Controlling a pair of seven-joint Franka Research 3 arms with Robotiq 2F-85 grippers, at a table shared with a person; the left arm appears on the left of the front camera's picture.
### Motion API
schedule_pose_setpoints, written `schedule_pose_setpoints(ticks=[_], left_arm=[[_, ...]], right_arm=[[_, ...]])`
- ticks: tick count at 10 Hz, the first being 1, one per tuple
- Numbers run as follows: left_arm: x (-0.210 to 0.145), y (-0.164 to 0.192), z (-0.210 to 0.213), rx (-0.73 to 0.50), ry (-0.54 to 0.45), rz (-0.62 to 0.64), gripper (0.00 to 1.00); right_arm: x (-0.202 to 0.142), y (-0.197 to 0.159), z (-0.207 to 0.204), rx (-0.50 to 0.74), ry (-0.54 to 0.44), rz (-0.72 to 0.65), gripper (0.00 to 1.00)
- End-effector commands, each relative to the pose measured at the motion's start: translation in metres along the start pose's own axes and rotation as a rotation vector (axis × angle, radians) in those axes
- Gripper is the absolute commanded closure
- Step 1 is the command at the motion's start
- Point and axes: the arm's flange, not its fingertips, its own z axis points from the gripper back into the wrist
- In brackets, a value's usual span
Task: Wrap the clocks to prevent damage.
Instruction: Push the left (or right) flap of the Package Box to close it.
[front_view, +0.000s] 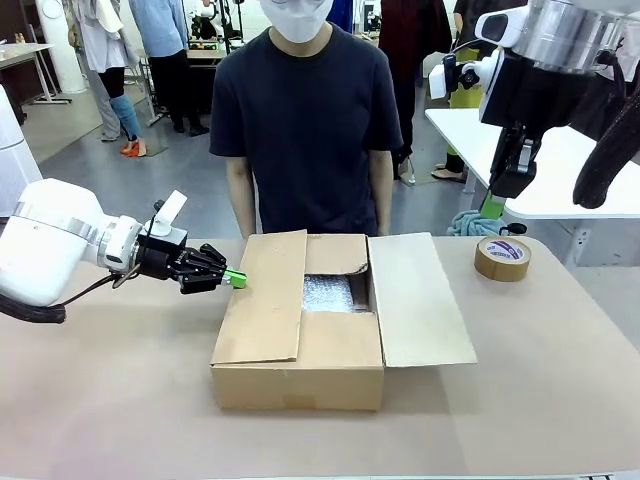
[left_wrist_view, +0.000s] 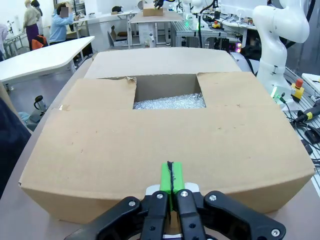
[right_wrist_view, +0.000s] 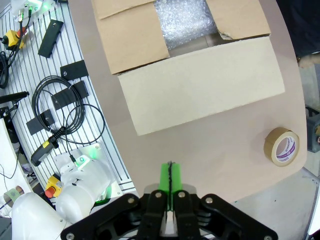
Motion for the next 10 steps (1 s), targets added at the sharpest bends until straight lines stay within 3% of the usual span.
schedule_pose_setpoints(ticks=[1, 2, 3, 4, 5, 7, 10], left_arm=[[-0.003, 0.000, -0.001, 0.004, 0.009, -0.005, 1.00], [-0.003, 0.000, -0.001, 0.004, 0.009, -0.005, 1.00], [-0.003, 0.000, -0.001, 0.004, 0.009, -0.005, 1.00], [-0.003, 0.000, -0.001, 0.004, 0.009, -0.005, 1.00], [-0.003, 0.000, -0.001, 0.004, 0.009, -0.005, 1.00], [-0.003, 0.000, -0.001, 0.004, 0.009, -0.005, 1.00], [-0.003, 0.000, -0.001, 0.004, 0.009, -0.005, 1.00]], right_arm=[[0.000, 0.000, 0.000, 0.003, -0.006, -0.016, 0.99], [0.000, 0.000, 0.000, 0.000, 0.000, 0.000, 0.99], [-0.014, -0.005, -0.004, 0.100, -0.128, 0.201, 0.99], [-0.034, -0.012, -0.012, 0.115, -0.289, 0.354, 0.99], [-0.055, -0.031, -0.019, 0.079, -0.428, 0.424, 0.99], [-0.096, -0.058, -0.049, 0.069, -0.605, 0.335, 0.99], [-0.139, -0.073, -0.121, 0.057, -0.630, 0.183, 0.99]])
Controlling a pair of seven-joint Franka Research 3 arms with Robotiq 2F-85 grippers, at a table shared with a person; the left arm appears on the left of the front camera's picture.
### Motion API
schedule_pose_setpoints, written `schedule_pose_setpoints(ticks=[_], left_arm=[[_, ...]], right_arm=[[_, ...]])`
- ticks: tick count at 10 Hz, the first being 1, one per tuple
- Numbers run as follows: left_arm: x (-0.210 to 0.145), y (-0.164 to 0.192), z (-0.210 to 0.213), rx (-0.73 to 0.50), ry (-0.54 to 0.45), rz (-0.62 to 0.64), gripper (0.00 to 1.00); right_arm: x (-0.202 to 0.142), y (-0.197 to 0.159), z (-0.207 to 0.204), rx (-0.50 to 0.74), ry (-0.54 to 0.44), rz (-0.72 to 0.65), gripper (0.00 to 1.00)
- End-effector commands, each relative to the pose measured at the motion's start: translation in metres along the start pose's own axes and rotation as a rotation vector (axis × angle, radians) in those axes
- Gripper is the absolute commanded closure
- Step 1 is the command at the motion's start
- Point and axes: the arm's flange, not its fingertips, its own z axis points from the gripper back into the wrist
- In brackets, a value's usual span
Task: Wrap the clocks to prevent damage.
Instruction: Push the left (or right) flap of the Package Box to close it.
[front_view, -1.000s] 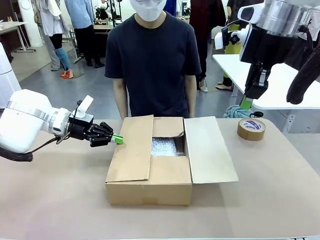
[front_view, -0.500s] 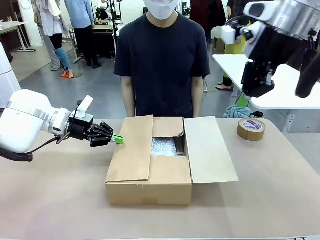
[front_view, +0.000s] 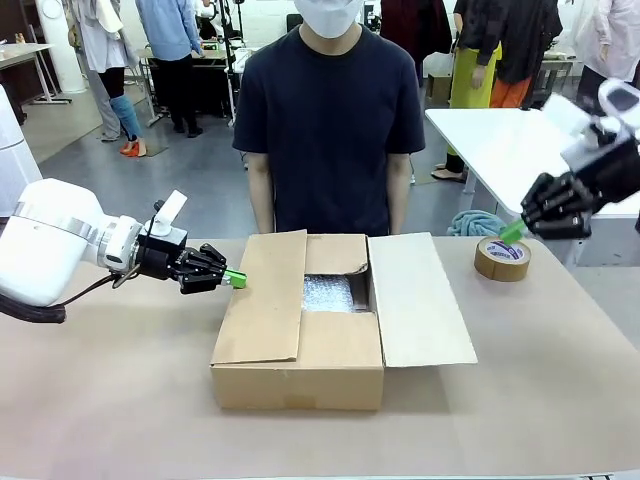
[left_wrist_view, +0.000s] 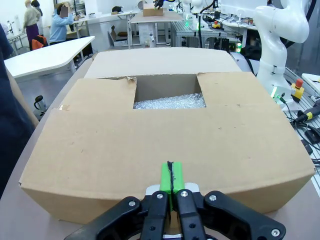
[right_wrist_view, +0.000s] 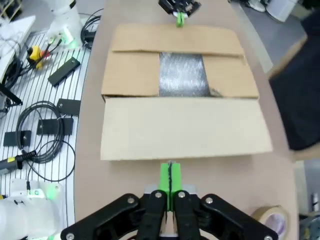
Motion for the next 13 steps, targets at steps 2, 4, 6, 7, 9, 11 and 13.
schedule_pose_setpoints(ticks=[2, 4, 6, 7, 9, 11, 13], left_arm=[[-0.003, 0.000, -0.001, 0.004, 0.009, -0.005, 1.00], [-0.003, 0.000, -0.001, 0.004, 0.009, -0.005, 1.00], [-0.003, 0.000, -0.001, 0.004, 0.009, -0.005, 1.00], [-0.003, 0.000, -0.001, 0.004, 0.009, -0.005, 1.00], [-0.003, 0.000, -0.001, 0.004, 0.009, -0.005, 1.00], [-0.003, 0.000, -0.001, 0.004, 0.009, -0.005, 1.00], [-0.003, 0.000, -0.001, 0.004, 0.009, -0.005, 1.00]], right_arm=[[-0.036, 0.003, -0.039, -0.035, 0.029, -0.089, 0.99], [-0.042, 0.003, -0.026, 0.000, 0.025, -0.104, 0.99], [-0.042, 0.003, -0.026, 0.000, 0.025, -0.104, 0.99], [-0.042, 0.003, -0.026, 0.000, 0.025, -0.104, 0.99], [-0.041, 0.004, -0.027, -0.004, 0.044, -0.115, 0.99], [-0.066, -0.003, -0.044, -0.006, -0.009, -0.097, 0.99], [-0.086, -0.015, -0.064, -0.003, -0.017, -0.112, 0.99]])
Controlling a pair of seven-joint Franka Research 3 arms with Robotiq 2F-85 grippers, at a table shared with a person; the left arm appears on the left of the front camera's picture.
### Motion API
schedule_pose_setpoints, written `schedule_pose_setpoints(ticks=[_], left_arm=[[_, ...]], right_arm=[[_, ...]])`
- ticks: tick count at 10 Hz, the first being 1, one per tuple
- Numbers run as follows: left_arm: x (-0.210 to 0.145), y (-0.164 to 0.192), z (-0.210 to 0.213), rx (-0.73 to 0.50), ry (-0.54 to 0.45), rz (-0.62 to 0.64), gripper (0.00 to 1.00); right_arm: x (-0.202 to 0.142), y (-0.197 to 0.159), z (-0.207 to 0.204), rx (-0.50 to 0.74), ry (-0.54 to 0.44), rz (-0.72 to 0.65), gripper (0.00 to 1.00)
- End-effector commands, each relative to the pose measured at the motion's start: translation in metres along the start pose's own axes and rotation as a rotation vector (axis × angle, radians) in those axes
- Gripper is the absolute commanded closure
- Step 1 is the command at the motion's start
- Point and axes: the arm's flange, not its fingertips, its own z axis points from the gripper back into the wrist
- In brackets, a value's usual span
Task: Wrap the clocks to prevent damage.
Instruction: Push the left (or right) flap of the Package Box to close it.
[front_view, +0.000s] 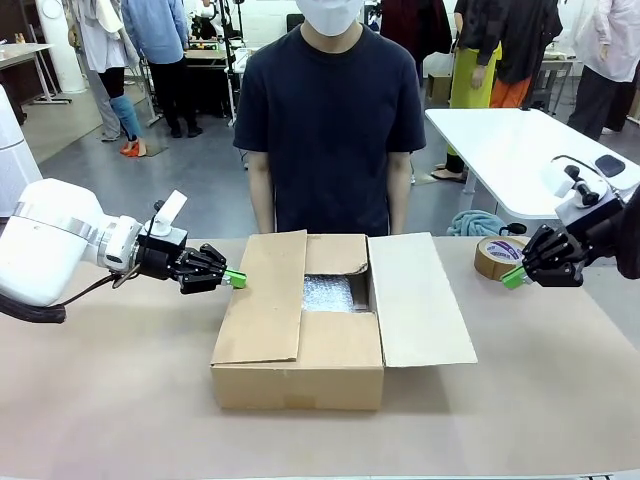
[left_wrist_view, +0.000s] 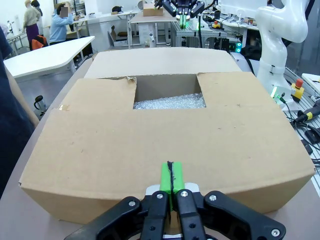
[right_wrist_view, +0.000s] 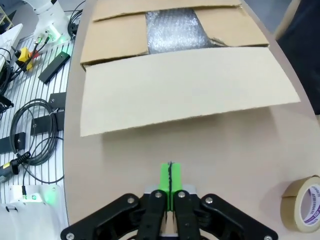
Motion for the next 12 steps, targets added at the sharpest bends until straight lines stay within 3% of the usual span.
schedule_pose_setpoints(ticks=[1, 6, 10, 12], left_arm=[[-0.003, 0.000, -0.001, 0.004, 0.009, -0.005, 1.00], [-0.003, 0.000, -0.001, 0.004, 0.009, -0.005, 1.00], [-0.003, 0.000, -0.001, 0.004, 0.009, -0.005, 1.00], [-0.003, 0.000, -0.001, 0.004, 0.009, -0.005, 1.00]], right_arm=[[-0.020, -0.017, -0.028, 0.008, -0.028, 0.010, 0.99], [-0.036, -0.035, -0.106, 0.175, 0.030, -0.007, 0.99], [-0.020, -0.035, -0.119, 0.162, -0.069, 0.027, 0.99], [-0.018, -0.032, -0.113, 0.127, -0.185, 0.011, 0.99]])
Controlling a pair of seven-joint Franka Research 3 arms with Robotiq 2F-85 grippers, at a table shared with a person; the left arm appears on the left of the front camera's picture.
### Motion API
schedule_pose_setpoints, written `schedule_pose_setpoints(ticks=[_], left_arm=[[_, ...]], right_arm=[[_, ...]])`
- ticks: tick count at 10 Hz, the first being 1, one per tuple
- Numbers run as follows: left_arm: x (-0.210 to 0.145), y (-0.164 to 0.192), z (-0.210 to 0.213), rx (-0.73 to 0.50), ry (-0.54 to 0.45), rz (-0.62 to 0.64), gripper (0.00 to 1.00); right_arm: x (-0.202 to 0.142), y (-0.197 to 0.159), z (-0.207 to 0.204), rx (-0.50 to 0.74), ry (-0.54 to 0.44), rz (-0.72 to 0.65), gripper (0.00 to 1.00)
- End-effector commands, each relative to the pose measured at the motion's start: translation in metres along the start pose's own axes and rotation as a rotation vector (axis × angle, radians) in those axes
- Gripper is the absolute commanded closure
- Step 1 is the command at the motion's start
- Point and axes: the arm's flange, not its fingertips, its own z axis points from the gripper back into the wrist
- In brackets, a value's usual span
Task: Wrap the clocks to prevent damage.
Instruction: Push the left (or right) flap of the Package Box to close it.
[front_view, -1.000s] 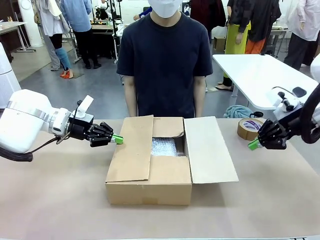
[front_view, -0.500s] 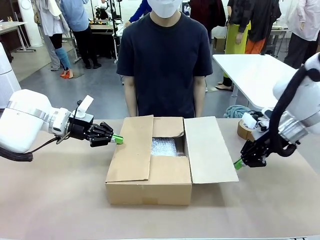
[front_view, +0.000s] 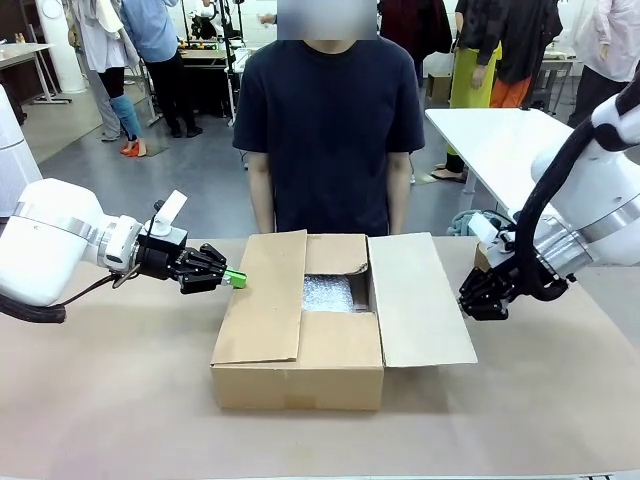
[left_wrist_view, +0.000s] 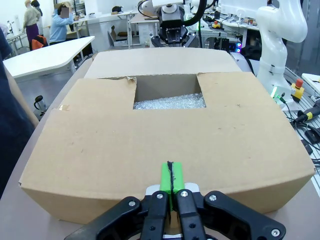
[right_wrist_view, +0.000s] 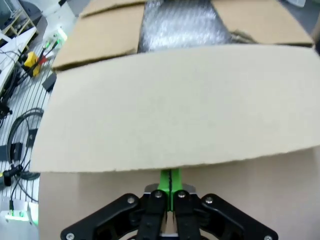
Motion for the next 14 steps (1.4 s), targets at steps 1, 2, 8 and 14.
schedule_pose_setpoints(ticks=[1, 2, 8, 14], left_arm=[[-0.003, 0.000, -0.001, 0.004, 0.009, -0.005, 1.00], [-0.003, 0.000, -0.001, 0.004, 0.009, -0.005, 1.00], [-0.003, 0.000, -0.001, 0.004, 0.009, -0.005, 1.00], [-0.003, 0.000, -0.001, 0.004, 0.009, -0.005, 1.00]], right_arm=[[-0.001, 0.004, 0.005, -0.037, -0.157, 0.014, 0.99], [0.001, 0.007, 0.006, -0.018, -0.216, 0.015, 0.99], [0.041, 0.005, -0.009, 0.034, -0.378, 0.061, 0.99], [0.073, -0.003, -0.041, 0.071, -0.354, 0.090, 0.99]])
